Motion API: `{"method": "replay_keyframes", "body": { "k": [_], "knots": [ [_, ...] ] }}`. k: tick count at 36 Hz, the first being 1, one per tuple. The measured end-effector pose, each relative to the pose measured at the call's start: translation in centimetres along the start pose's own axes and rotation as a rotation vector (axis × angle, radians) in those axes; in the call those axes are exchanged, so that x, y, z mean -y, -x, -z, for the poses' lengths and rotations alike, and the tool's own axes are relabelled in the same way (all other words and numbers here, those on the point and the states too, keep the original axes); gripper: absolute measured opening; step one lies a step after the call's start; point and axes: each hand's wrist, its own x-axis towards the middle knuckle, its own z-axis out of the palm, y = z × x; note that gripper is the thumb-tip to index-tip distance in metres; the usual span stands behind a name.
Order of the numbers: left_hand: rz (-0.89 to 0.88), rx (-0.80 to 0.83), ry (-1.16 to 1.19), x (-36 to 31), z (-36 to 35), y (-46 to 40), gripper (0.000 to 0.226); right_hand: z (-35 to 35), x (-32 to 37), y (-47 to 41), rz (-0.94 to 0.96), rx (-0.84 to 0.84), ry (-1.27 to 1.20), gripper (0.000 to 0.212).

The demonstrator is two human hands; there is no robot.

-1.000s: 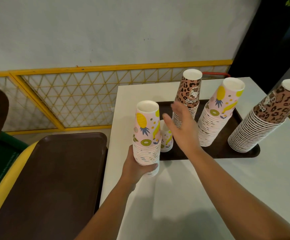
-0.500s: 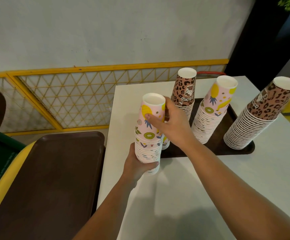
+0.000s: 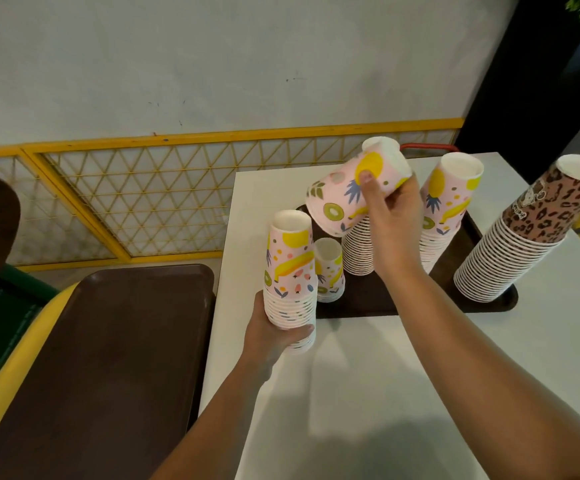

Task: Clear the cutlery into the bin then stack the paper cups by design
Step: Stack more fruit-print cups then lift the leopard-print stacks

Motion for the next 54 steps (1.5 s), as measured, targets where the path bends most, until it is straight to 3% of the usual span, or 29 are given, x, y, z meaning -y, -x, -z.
{"method": "replay_keyframes", "body": {
  "k": [5, 10, 15, 18, 21, 26, 47, 54],
  "knots": [
    [0.004, -0.004, 0.029, -0.2, 0.4, -0.3, 0.098, 0.2, -3.6, 0.4, 0.023, 0.082, 0.246, 0.049],
    [-0.007, 0.012, 0.029, -0.3, 0.5, -0.4, 0.094, 0.5, -6.5, 1.8, -0.022, 0.234, 0.425, 0.055],
    [-0.007, 0.026, 0.029, -0.6, 0.3, -0.5, 0.082, 0.3, -6.5, 2.3, -0.04, 0.318, 0.437, 0.071],
    [-0.016, 0.033, 0.018, -0.6, 0.1, -0.5, 0.084, -0.2, -4.3, 2.2, 0.04, 0.287, 0.301, 0.063],
    [-0.016, 0.047, 0.022, -0.6, -0.2, -0.5, 0.087, -0.8, -1.7, 2.1, 0.091, 0.422, 0.221, 0.052],
    [-0.014, 0.066, -0.002, -0.8, -0.8, -0.4, 0.095, -1.3, -0.4, 2.1, 0.076, 0.638, 0.389, 0.063],
    [-0.039, 0.066, -0.026, -1.1, -1.2, 0.0, 0.084, -0.2, 1.0, 1.2, 0.09, 0.453, 0.312, 0.039],
    [-0.034, 0.053, -0.012, -0.8, -0.9, 0.0, 0.089, 0.0, 1.6, -0.2, 0.04, 0.252, 0.189, 0.038]
  ]
}}
